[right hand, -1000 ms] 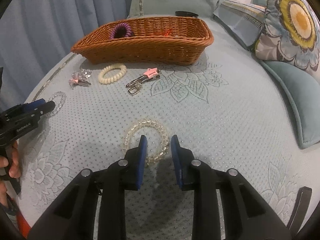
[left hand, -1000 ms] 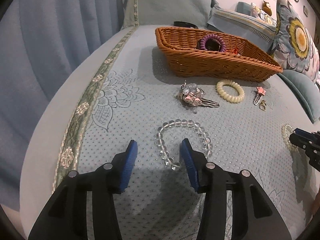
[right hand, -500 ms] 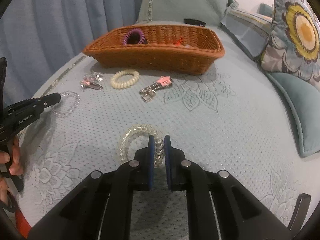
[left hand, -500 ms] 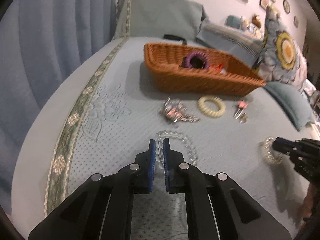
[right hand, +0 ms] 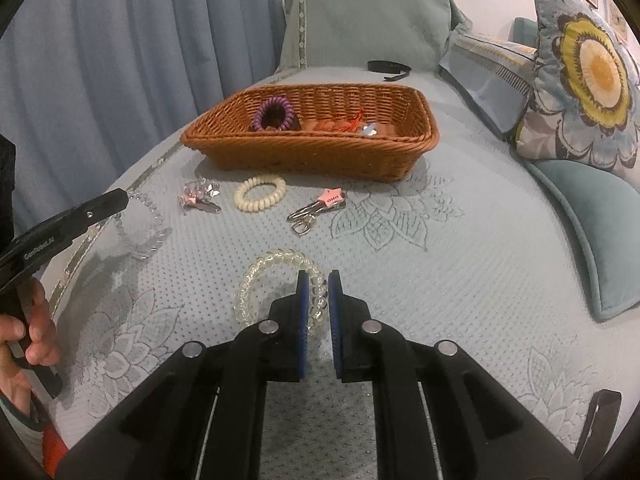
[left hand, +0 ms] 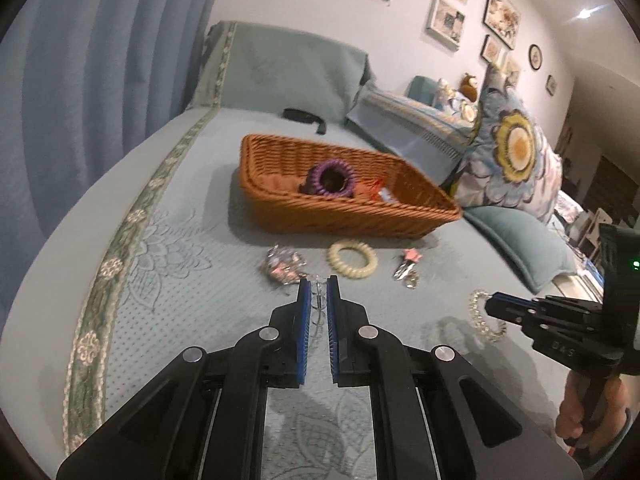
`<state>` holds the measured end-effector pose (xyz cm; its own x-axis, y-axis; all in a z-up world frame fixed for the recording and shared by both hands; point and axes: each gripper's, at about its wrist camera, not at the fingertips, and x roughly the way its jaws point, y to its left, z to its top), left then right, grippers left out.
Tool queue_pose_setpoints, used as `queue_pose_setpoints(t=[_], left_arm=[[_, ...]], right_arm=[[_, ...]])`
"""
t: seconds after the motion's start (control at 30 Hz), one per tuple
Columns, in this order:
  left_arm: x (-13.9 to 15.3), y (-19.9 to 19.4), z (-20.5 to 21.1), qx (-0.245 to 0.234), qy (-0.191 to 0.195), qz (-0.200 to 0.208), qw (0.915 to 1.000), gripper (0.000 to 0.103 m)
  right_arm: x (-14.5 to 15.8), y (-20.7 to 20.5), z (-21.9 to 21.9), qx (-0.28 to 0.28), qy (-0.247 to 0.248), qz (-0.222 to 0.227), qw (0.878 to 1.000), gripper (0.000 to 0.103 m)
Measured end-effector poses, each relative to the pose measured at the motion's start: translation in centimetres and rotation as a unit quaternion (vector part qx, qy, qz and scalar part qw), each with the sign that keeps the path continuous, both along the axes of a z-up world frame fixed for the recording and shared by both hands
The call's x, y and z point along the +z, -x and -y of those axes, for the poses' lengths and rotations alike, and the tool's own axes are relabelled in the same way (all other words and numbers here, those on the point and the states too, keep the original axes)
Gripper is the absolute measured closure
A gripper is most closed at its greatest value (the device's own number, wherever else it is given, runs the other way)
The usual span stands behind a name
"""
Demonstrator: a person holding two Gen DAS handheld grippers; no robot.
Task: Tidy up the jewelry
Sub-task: 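Carry both bracelets into the basket and open both tools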
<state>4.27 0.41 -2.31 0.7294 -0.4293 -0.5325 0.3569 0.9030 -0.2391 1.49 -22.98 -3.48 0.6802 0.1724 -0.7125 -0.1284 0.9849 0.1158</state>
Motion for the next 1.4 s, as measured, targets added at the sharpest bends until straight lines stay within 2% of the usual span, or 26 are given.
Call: queue_pose_setpoints(t=[0.27, 0.47, 0.6, 0.73, 0.87, 0.97, 1.17, 1.3, 1.4], left_arm=[[1.6, 1.0, 0.5, -0.006, 0.01, 0.031, 0.9995, 0.097], [3.9, 0.6, 1.5, -0.019, 0.01, 0.053, 0.9984, 0.097], [6.5, -1.4, 2.7, -0.044, 0.019, 0.069, 0.9964, 0.097], [8.6, -4.3, 4.2, -0.064, 0.024, 0.084, 0.9941, 0.097], [9.4, -8.1, 6.4, -0.071, 0.023, 0.083, 0.9937, 0.097], [8.9, -10.8, 8.0, -0.072, 0.013, 0.078, 0.9943, 0.097], [5.7, -15.8, 9.3, -0.053, 0.006, 0.039, 0.9978, 0.097], [2.7, -17.5, 9.0, -0.042, -0.005, 0.002, 0.9991, 0.097], [1.7, -17.4, 8.7, -0.037, -0.019, -0.001, 0.9991, 0.097]], right_arm=[[0.8, 0.1, 0.6, -0.005, -0.014, 0.011, 1.0, 0.095], [2.7, -0.8, 1.2, -0.018, -0.028, 0.03, 0.999, 0.095], [4.8, -2.6, 0.9, -0.018, -0.021, 0.05, 0.998, 0.095], [7.1, -6.3, 0.4, -0.016, 0.0, 0.072, 0.997, 0.095], [7.4, -10.8, -0.1, -0.021, 0.021, 0.075, 0.997, 0.095], [6.5, -14.1, 0.2, -0.032, 0.025, 0.062, 0.997, 0.095], [3.4, -19.4, 1.6, -0.044, 0.002, 0.014, 0.999, 0.095], [1.6, -20.9, 1.5, -0.041, 0.001, -0.007, 0.999, 0.095], [1.2, -21.1, 1.2, -0.04, 0.009, -0.009, 0.999, 0.095]])
